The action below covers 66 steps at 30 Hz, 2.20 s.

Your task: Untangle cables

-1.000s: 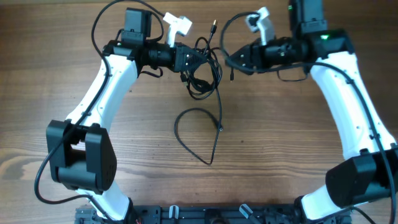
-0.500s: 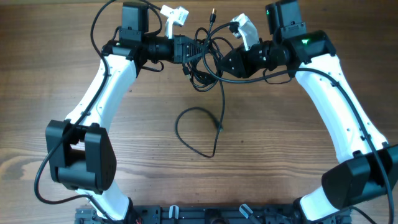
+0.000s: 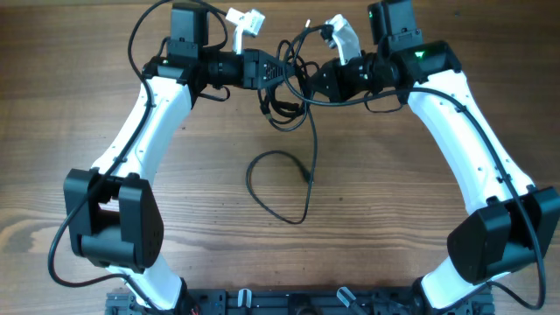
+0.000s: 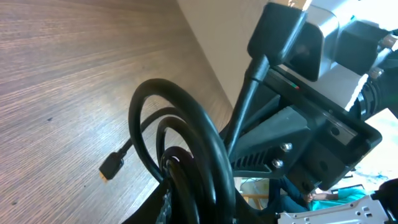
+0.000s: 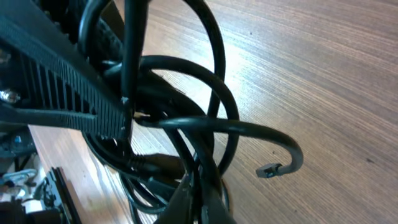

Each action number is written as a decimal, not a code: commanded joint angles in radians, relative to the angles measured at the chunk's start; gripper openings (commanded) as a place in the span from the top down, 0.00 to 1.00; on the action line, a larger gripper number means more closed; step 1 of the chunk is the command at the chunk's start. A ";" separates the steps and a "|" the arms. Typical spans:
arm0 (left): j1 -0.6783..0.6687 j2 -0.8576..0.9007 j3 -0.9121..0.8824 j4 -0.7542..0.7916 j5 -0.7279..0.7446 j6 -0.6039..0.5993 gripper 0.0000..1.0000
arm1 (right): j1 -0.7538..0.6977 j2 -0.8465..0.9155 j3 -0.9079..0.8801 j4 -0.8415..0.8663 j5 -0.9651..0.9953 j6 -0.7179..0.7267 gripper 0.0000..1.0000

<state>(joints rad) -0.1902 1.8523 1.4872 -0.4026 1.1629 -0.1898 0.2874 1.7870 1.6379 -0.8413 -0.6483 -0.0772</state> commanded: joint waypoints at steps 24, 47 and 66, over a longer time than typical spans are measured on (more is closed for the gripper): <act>-0.001 -0.006 0.003 -0.190 -0.374 -0.093 0.96 | -0.004 0.023 0.003 -0.042 0.337 0.351 0.96; -0.024 -0.006 0.003 -0.228 -0.434 -0.223 0.65 | 0.031 0.023 0.003 -0.019 0.211 0.298 0.62; -0.083 0.121 0.003 -0.399 -0.698 -0.102 0.64 | 0.019 0.023 0.003 -0.034 0.223 0.288 0.57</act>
<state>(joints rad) -0.2768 1.9675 1.4876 -0.8051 0.5121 -0.3271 0.3031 1.7882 1.6379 -0.8745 -0.4465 0.2085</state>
